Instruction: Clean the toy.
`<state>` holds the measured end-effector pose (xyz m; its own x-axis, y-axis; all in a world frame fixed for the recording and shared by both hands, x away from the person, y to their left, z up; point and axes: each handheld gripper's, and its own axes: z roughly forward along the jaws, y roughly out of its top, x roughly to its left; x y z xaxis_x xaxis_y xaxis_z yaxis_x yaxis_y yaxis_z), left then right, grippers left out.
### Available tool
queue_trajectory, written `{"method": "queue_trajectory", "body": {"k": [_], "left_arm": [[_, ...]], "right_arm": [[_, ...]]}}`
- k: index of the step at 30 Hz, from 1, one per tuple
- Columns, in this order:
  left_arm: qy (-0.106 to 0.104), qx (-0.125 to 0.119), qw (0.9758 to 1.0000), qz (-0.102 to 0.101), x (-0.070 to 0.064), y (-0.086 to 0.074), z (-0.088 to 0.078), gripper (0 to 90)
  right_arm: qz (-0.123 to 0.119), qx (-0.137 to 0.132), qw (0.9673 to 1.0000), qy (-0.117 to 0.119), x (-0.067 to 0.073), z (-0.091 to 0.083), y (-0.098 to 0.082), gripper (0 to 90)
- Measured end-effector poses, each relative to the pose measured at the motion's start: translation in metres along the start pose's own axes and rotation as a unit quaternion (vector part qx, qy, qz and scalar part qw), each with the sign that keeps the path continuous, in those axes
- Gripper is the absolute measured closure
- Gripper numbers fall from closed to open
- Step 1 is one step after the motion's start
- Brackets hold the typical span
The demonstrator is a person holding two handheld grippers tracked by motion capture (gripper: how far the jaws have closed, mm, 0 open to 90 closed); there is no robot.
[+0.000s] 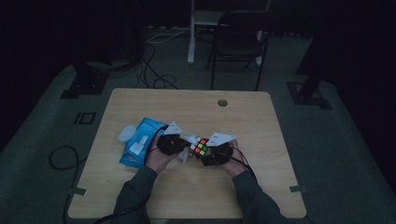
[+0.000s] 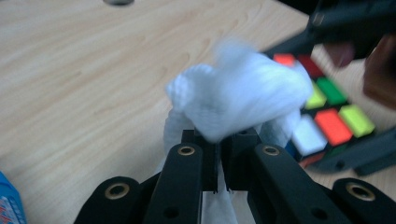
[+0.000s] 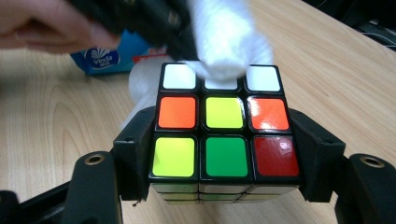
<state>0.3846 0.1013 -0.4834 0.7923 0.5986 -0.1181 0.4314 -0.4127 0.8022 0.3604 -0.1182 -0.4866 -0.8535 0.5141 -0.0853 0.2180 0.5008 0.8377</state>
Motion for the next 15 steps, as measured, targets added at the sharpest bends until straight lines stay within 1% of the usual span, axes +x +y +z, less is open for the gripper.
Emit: {"method": "queue_trajectory", "body": {"k": [2,6,7,8,12,15], "left_arm": [[-0.001,0.008,1.0000,0.002,-0.0001,-0.0015,0.0015,86.7],[-0.005,0.007,1.0000,0.003,-0.0021,-0.0003,0.0005,87.0],[-0.007,0.001,1.0000,0.001,-0.0028,0.0004,-0.0006,87.0],[-0.007,0.001,1.0000,0.001,-0.0028,0.0004,-0.0006,87.1],[-0.018,-0.015,0.9997,-0.005,-0.0037,0.0037,-0.0056,87.1],[-0.021,-0.024,0.9995,-0.006,-0.0041,0.0063,-0.0070,87.1]], "right_arm": [[0.001,-0.002,1.0000,-0.003,-0.0019,-0.0011,-0.0003,33.9],[0.008,-0.003,0.9999,-0.006,-0.0039,-0.0027,-0.0018,33.9],[0.008,-0.002,0.9999,-0.007,-0.0040,-0.0029,-0.0019,33.9],[0.008,-0.002,0.9999,-0.007,-0.0040,-0.0029,-0.0019,33.9],[0.007,0.000,0.9999,-0.011,-0.0047,-0.0032,-0.0028,33.9],[0.005,0.005,0.9999,-0.012,-0.0045,-0.0016,-0.0038,33.9]]}}
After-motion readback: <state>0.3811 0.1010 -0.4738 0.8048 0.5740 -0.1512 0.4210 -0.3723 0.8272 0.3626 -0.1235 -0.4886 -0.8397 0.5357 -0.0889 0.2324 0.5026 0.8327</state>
